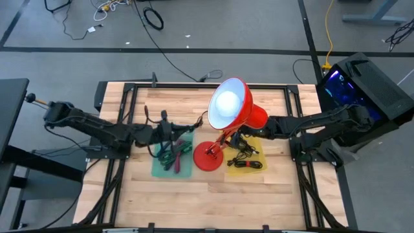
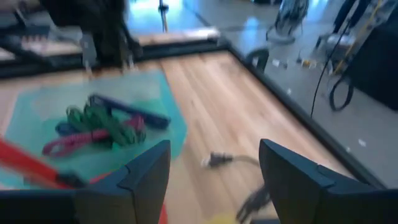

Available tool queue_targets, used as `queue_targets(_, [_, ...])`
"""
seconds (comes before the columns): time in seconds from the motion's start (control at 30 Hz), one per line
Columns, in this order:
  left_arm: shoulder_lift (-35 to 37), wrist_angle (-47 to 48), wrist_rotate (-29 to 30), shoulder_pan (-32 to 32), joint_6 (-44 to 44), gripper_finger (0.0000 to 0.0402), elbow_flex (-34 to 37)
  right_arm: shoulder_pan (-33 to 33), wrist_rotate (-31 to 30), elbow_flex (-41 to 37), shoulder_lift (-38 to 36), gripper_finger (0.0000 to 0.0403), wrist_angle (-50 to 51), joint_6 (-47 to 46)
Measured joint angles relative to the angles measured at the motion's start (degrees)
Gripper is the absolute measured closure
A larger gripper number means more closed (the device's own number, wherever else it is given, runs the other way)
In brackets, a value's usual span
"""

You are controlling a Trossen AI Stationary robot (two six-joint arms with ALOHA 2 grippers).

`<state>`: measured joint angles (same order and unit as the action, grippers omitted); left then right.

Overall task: Pick & Place USB Port
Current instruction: Put the black charger cable into the yellow bin

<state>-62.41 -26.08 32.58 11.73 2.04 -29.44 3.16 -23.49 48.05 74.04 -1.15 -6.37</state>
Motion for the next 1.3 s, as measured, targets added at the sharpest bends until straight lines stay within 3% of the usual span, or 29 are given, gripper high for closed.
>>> queue_targets(0.2, [-5.1,-12.6,-6.3,-7.4,0.6,0.0397,2.5,-1.7,0.6,0.0,0.0,0.0156,-7.2,3.2])
queue_targets(0.4, [-12.9,-24.5,-13.2,-11.5,2.0,0.0397,0.8,-3.4,6.4,0.0,0.0,0.0156,-13.3,3.9])
queue_targets(0.87, [-29.9,-27.0,-19.9,-12.9,4.7,0.0397,-14.4,-5.0,7.6,0.0,0.2,0.0159,-15.3,3.9])
queue_targets(1.0, [-31.4,-26.0,-19.8,-13.1,5.1,0.0397,-15.2,-5.7,7.7,0.0,0.2,0.021,-12.1,4.1])
queue_targets(1.17, [-31.4,-25.4,-19.2,-14.1,5.0,0.0392,-15.2,-6.7,8.3,0.1,0.2,0.0371,-9.8,3.9])
queue_targets(1.3, [-31.4,-25.3,-19.1,-14.6,4.8,0.0393,-15.2,-7.7,8.9,0.1,0.3,0.038,-9.6,4.1])
